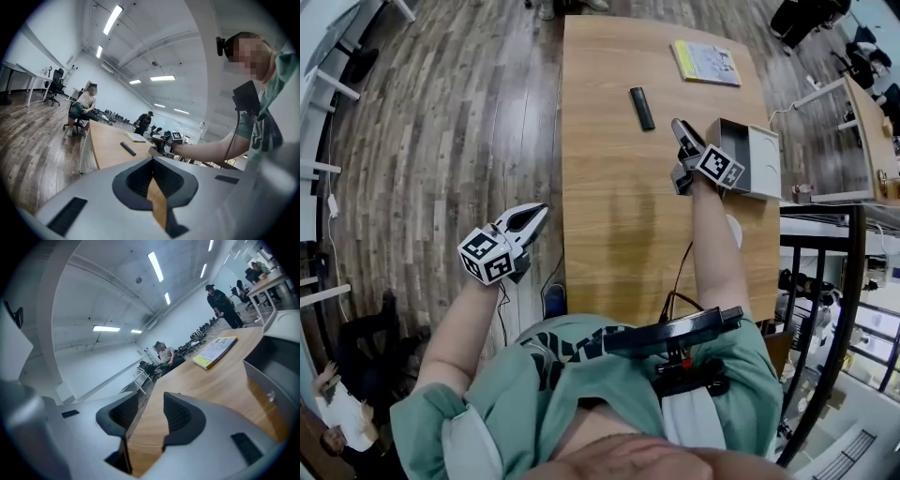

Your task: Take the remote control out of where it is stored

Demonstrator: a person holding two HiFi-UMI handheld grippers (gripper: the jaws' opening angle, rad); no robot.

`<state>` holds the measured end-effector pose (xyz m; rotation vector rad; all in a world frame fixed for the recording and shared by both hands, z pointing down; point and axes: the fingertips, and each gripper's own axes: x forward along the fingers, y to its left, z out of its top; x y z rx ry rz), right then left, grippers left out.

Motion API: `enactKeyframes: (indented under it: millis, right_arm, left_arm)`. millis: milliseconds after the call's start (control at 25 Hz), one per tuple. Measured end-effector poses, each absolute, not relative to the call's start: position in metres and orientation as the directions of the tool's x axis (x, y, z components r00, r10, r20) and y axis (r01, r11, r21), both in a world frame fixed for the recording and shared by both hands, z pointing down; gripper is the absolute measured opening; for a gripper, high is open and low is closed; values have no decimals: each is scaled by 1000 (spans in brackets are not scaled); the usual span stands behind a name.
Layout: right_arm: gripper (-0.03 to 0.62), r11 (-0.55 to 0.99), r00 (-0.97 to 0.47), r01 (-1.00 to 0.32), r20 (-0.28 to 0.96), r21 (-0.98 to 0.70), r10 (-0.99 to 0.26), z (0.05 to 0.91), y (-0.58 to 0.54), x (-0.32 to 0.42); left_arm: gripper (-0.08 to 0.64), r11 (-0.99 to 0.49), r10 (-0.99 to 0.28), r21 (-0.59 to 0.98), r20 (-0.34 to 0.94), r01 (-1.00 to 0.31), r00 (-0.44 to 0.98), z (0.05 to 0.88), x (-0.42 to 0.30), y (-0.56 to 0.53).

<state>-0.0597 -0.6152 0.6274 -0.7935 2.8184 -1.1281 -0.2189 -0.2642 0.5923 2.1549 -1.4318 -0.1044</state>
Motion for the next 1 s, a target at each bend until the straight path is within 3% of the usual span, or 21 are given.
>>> enactKeyframes:
  millis: [440, 1000]
  right_arm:
    - [155, 507, -833, -502, 234, -701, -502, 576, -521, 17]
    - [153, 355, -755, -546, 263, -759, -600, 572, -337, 132]
  left_arm:
    - [-5, -397, -842, 502, 133, -769, 522, 539, -200, -211]
    - [-5, -438, -832, 467, 113, -768, 543, 504, -236, -122]
